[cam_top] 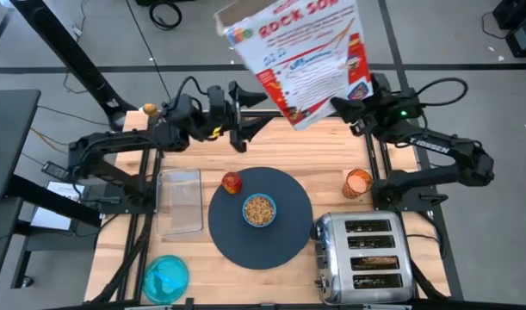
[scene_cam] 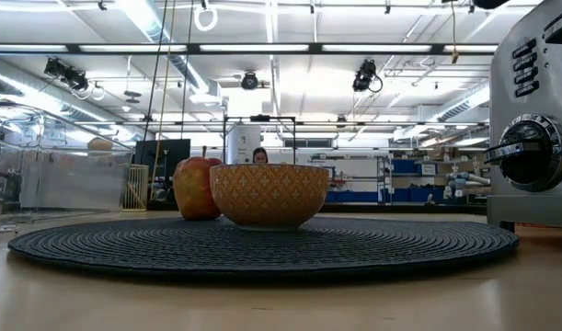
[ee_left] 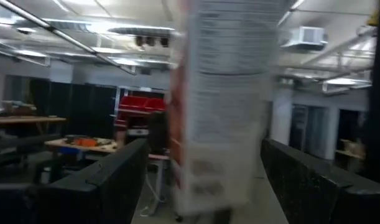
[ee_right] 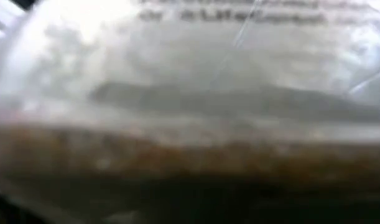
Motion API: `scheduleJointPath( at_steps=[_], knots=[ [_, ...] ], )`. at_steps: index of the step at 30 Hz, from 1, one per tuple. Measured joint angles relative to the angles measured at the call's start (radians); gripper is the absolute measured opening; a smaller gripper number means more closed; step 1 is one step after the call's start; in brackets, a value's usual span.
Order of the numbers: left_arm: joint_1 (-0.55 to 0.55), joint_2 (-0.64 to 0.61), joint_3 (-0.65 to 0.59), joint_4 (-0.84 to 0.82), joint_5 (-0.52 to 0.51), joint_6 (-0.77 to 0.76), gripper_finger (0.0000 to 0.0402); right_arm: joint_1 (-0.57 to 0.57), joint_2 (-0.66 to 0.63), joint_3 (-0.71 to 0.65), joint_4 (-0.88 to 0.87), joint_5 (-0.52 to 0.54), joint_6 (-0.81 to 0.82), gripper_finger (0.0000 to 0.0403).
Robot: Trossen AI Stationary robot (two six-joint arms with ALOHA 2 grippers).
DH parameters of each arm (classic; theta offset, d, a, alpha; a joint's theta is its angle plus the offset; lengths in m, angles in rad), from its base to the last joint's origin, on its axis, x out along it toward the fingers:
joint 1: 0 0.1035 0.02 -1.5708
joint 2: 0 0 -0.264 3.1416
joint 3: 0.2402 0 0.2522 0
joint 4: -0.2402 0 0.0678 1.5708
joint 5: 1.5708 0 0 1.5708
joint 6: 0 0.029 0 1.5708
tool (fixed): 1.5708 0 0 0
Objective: Arrange a breakfast setting
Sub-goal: Pour the cereal into the bowl
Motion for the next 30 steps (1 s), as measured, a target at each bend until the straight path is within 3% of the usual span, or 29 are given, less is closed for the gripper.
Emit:
scheduleJointPath(
  at_steps=[7,23,30],
  knots=[
    [0.018,0.038,0.0,0.138,0.009,-0.089,0.0318,0.002,0.046,0.0,0.001,0.002,-0.052,0.0231],
    [0.065,0.089,-0.003,0.27,0.05,-0.171,0.0317,0.046,0.137,0.004,0.011,0.046,-0.138,0.0231],
    [0.082,0.094,-0.001,0.261,0.055,-0.161,0.0258,0.046,0.164,0.003,-0.024,0.031,-0.163,0.0236]
  ],
)
